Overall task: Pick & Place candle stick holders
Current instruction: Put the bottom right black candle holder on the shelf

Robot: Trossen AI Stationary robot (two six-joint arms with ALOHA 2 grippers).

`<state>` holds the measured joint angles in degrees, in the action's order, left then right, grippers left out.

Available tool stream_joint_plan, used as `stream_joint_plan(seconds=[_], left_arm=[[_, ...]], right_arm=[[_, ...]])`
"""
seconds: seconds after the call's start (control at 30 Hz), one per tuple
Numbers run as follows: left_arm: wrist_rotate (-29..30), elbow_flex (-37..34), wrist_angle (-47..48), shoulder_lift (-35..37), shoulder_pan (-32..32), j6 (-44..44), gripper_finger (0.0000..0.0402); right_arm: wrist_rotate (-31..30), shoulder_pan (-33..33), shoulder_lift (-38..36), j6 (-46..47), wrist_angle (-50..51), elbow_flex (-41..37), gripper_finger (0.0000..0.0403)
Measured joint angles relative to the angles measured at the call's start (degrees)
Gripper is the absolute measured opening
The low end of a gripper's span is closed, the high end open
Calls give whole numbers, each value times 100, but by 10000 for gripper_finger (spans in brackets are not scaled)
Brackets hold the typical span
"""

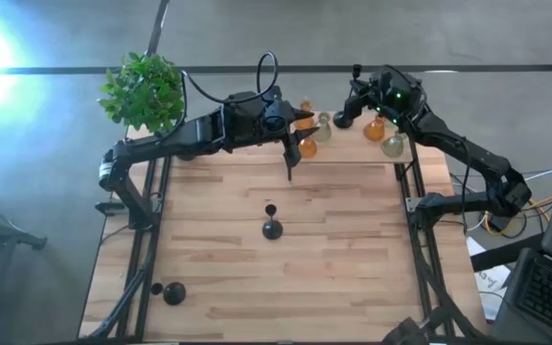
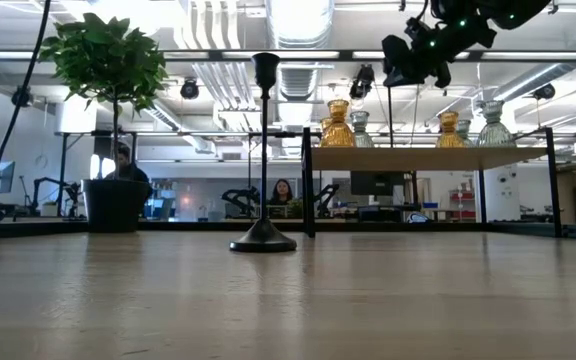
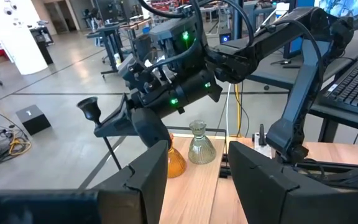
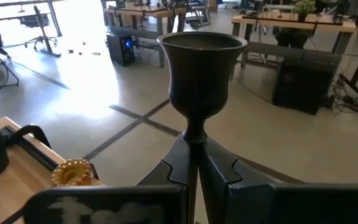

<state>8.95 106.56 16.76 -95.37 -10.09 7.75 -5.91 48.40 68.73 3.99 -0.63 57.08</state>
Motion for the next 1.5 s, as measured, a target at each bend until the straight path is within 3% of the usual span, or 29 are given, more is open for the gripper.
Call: stream_joint_plan(seconds=[0.87, 1.5], left_arm=[[-2, -2, 3, -4, 0, 0, 174], [-4, -2, 3, -4, -4, -3, 174]], right_arm=[[-345, 8, -217, -58, 196, -33, 8], [-197, -4, -249, 22, 217, -31, 8]])
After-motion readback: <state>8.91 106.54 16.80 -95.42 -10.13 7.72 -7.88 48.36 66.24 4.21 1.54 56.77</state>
